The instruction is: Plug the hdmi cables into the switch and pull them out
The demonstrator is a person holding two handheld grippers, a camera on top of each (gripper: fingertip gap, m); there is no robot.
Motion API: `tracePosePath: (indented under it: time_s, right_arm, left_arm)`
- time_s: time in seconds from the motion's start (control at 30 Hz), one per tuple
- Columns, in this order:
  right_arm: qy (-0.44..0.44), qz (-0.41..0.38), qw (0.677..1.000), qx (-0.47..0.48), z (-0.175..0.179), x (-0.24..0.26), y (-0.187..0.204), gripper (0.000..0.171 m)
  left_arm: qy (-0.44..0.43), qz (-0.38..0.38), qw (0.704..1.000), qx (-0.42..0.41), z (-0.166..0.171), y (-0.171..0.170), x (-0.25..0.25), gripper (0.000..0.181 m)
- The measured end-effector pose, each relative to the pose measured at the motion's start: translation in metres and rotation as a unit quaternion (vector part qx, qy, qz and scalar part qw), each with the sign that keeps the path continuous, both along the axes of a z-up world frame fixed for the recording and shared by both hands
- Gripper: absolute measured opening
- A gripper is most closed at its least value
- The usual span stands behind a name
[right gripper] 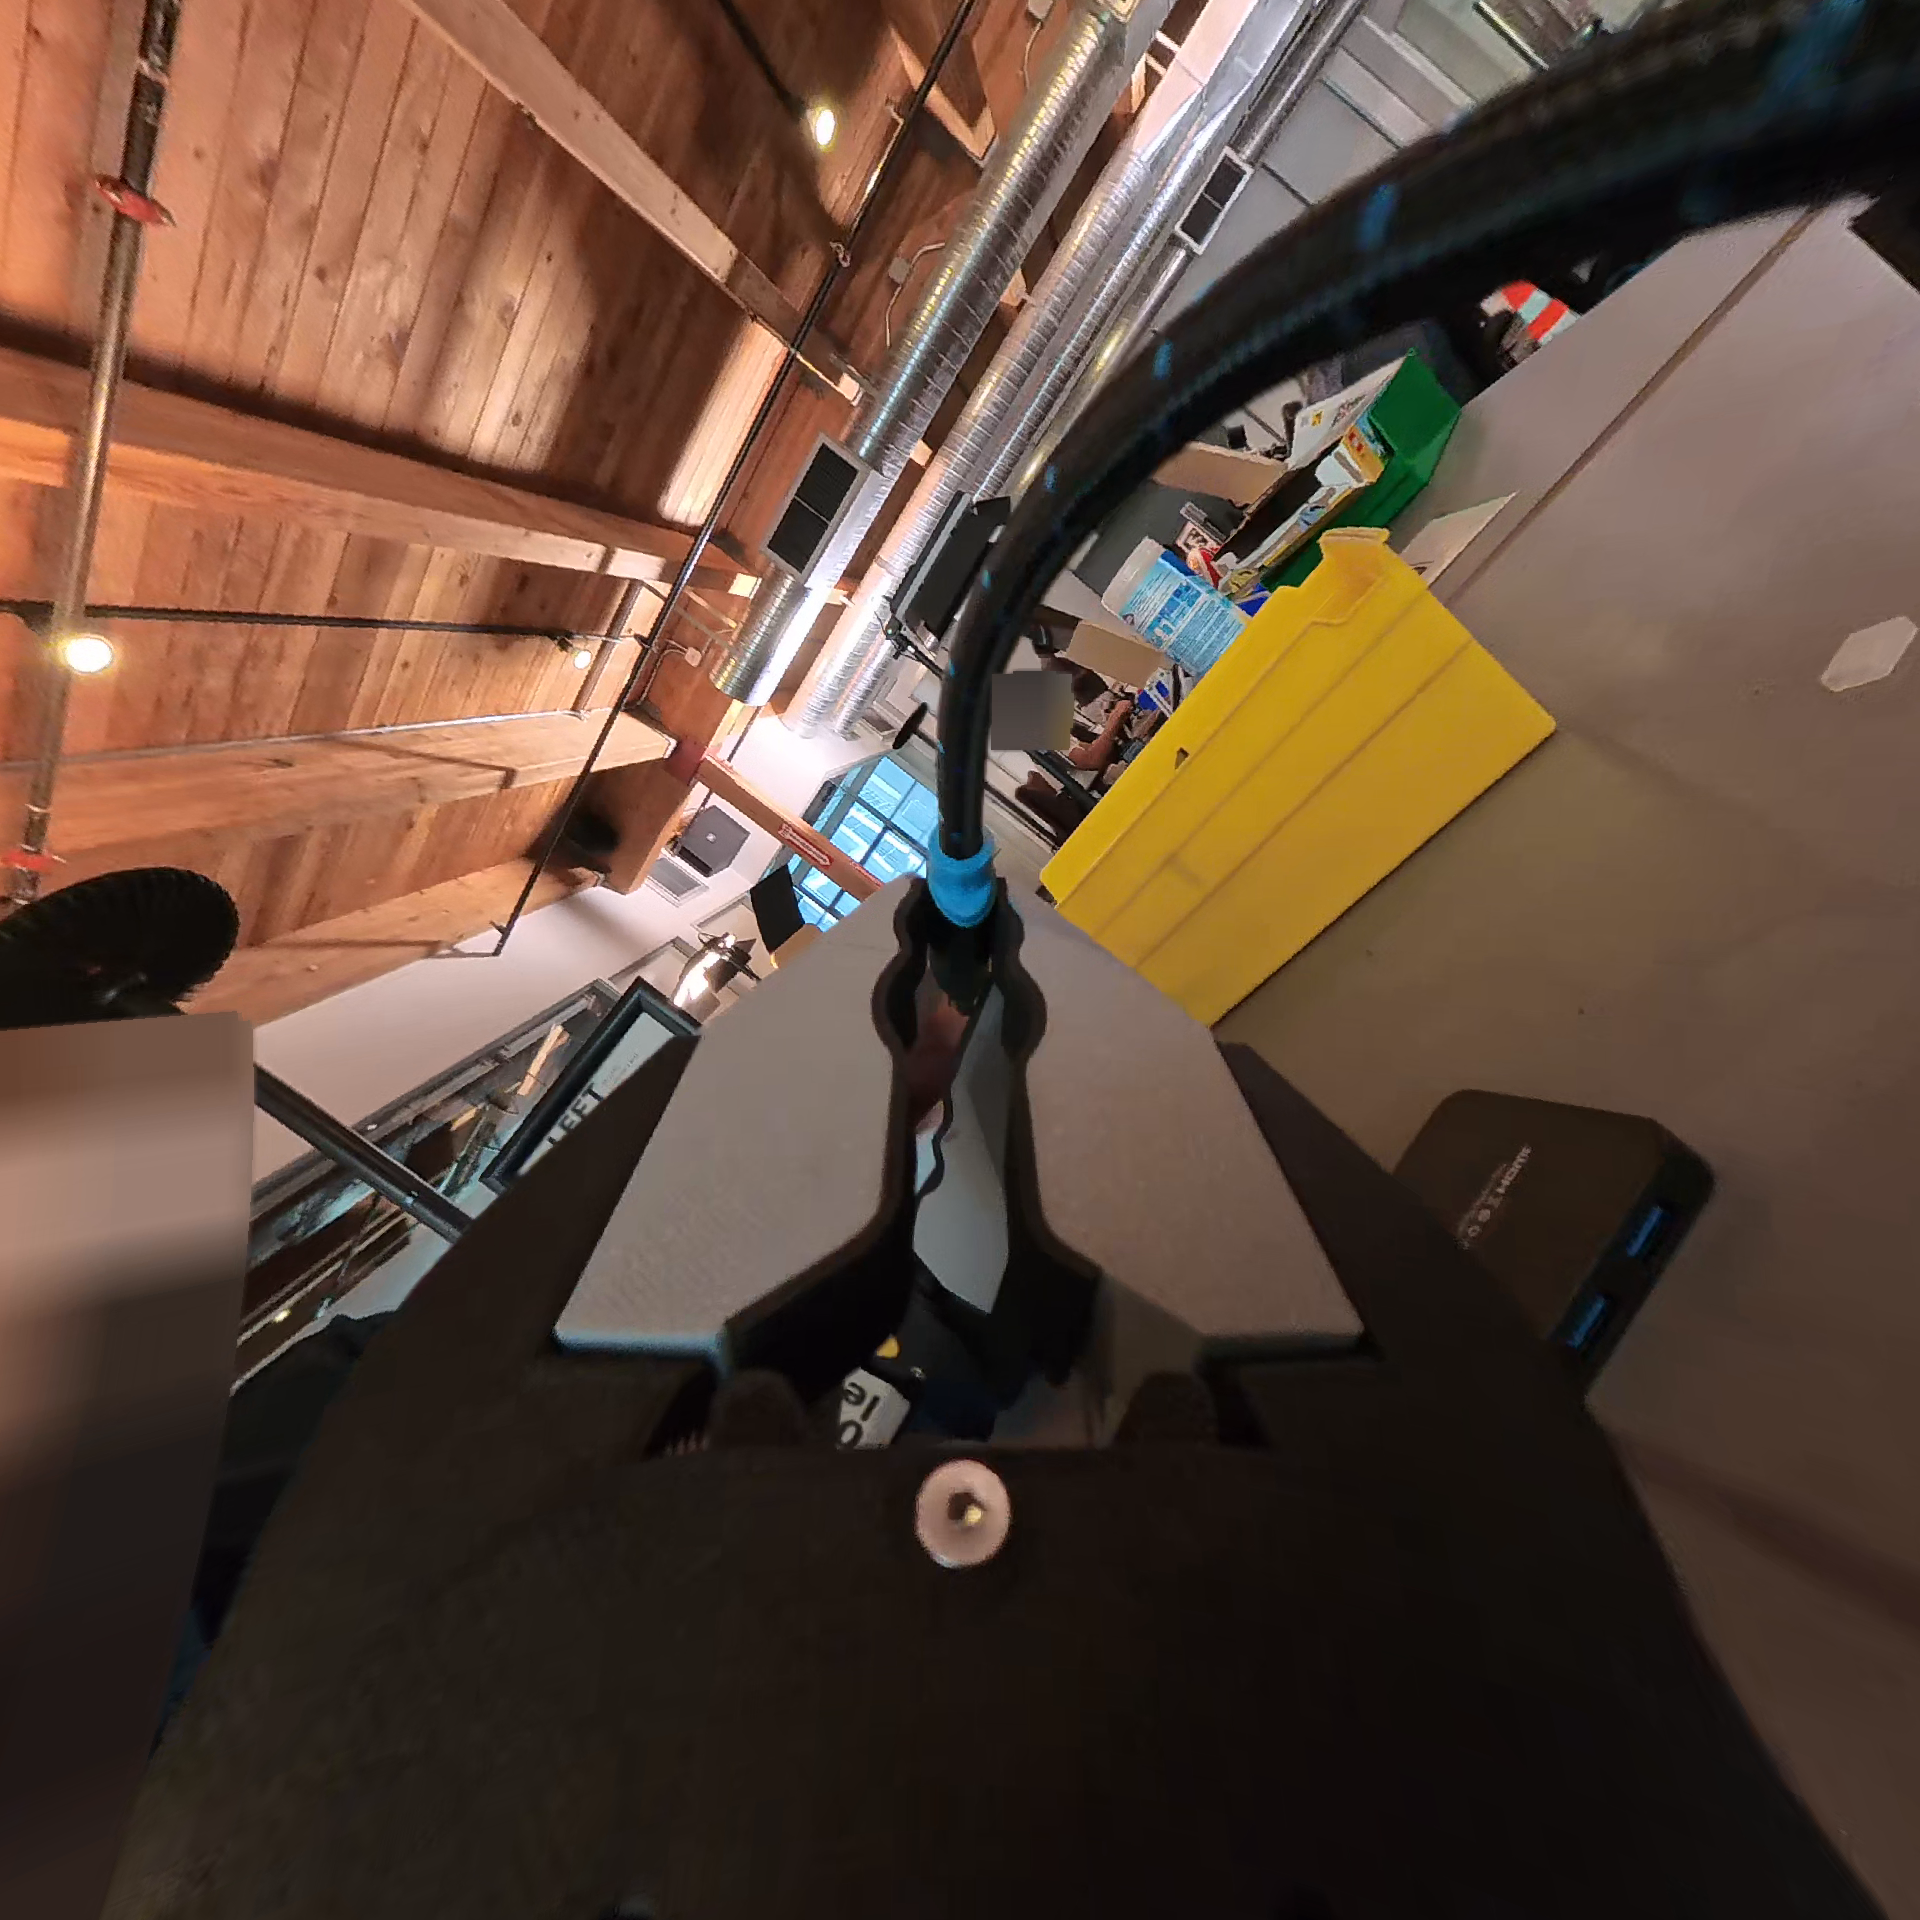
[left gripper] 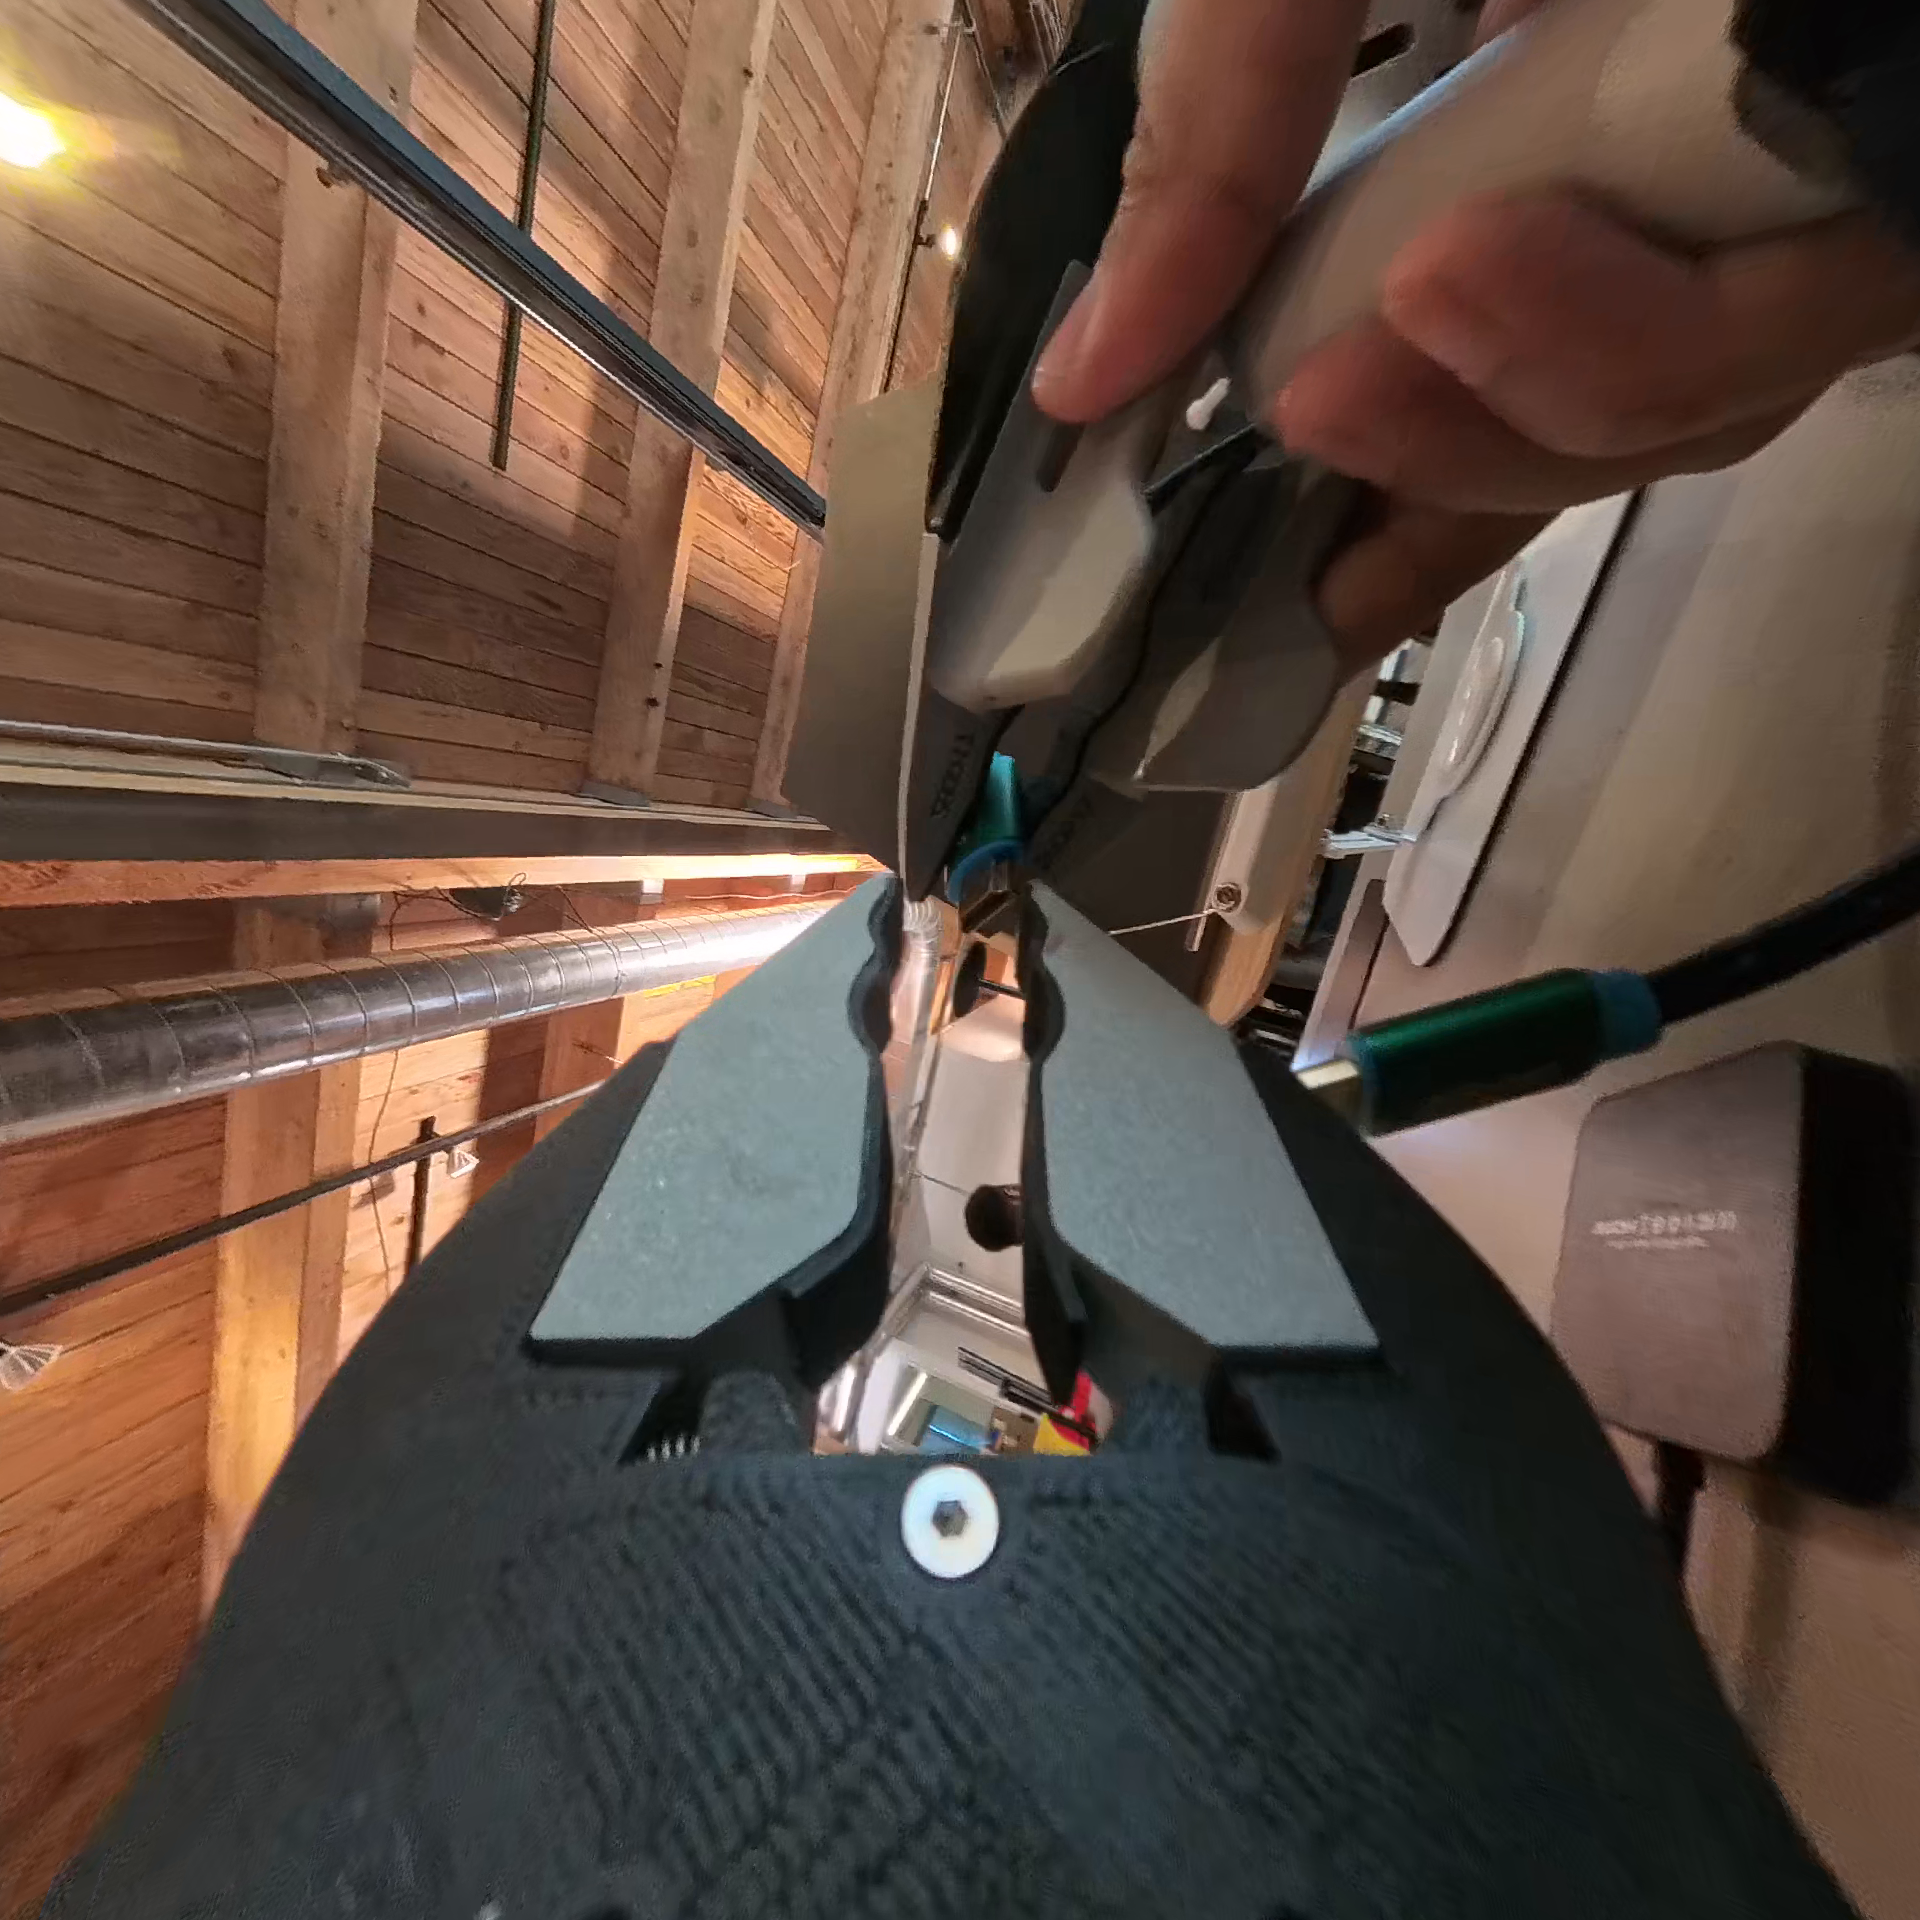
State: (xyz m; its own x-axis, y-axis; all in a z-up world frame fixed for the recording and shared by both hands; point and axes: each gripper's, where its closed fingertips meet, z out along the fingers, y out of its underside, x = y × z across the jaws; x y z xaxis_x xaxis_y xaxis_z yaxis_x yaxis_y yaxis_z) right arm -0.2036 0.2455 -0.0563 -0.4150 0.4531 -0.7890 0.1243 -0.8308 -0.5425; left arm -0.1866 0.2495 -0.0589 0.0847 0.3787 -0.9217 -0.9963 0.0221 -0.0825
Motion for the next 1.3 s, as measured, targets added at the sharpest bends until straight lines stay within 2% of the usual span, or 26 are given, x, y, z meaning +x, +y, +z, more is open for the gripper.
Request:
tracePosePath:
  time_s: [0.3, 0.5, 0.67, 0.77, 0.93, 1.07, 1.17, 1.3]
  right_arm:
    - [0.0, 0.0, 1.0, -0.016, 0.0, 0.0, 0.002, 0.008]
    - [0.0, -0.001, 1.0, -0.009, 0.0, 0.0, 0.002, 0.008]
    - [-0.01, -0.009, 1.0, 0.027, -0.004, 0.0, 0.001, 0.008]
    - [-0.004, 0.001, 0.998, 0.058, -0.001, 0.002, -0.002, 0.014]
    - [0.009, -0.013, 0.987, 0.157, 0.007, 0.005, -0.004, 0.033]
    - [0.009, -0.032, 0.969, 0.246, 0.007, 0.003, -0.011, 0.033]
    - [0.016, -0.032, 0.966, 0.256, 0.008, 0.002, -0.013, 0.035]
    - [0.019, -0.023, 0.97, 0.243, 0.006, 0.0, -0.013, 0.028]
  left_arm:
    - [0.031, 0.005, 0.999, 0.009, -0.001, -0.001, 0.003, 0.016]
    - [0.044, 0.005, 0.999, -0.003, -0.006, 0.001, 0.003, 0.006]
    - [0.011, -0.007, 0.999, -0.034, -0.009, 0.001, -0.001, 0.005]
    - [-0.08, -0.067, 0.993, -0.062, -0.003, -0.005, 0.001, 0.004]
    - [-0.266, -0.175, 0.939, -0.127, 0.003, -0.01, -0.007, 0.004]
    - [-0.396, -0.275, 0.856, -0.187, 0.008, -0.015, -0.009, 0.005]
    - [-0.466, -0.332, 0.792, -0.212, 0.012, -0.02, -0.012, 0.005]
    - [-0.5, -0.367, 0.75, -0.231, 0.011, -0.023, -0.011, 0.004]
